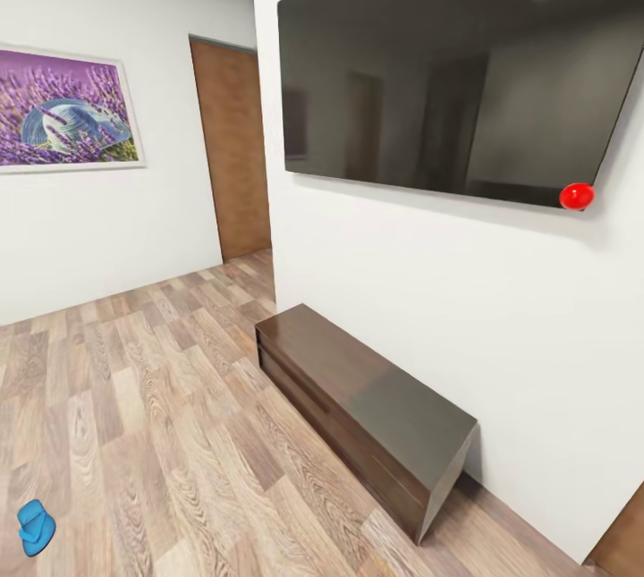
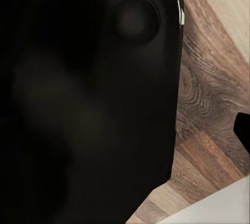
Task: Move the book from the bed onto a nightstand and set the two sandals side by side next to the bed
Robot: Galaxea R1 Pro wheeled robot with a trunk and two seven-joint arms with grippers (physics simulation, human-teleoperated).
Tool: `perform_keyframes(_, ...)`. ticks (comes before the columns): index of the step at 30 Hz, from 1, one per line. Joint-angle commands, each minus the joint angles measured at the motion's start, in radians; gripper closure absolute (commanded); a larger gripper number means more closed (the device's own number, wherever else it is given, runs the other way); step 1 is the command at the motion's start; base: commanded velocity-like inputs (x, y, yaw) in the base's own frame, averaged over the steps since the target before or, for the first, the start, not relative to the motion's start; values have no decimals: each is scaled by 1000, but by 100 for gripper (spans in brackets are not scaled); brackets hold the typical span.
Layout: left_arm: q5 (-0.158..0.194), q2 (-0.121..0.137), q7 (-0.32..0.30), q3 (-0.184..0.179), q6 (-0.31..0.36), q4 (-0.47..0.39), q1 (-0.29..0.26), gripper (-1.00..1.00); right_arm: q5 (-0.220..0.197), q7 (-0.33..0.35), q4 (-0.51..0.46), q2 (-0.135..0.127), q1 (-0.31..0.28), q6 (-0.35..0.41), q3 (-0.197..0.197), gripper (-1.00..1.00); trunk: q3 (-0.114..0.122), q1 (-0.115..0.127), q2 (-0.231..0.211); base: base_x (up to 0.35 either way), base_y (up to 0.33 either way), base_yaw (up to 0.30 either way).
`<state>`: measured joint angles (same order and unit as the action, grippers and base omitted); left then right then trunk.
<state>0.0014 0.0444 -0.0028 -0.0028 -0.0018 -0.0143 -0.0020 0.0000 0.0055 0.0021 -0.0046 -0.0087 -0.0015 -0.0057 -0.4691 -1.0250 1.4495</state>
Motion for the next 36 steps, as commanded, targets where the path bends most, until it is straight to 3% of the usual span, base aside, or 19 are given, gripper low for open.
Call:
perform_keyframes(1, 0, 0, 0, 0, 0, -1, 0, -100, 0, 1, 0, 0, 0, 0, -1, -100, -1, 0, 0, 0, 0, 292)
perform_keyframes(36, 7, -10, -7, 2, 0, -2, 0, -100, 3, -10, -116, -2, -15, 23, 0, -100, 10, 0, 0, 0, 0, 299)
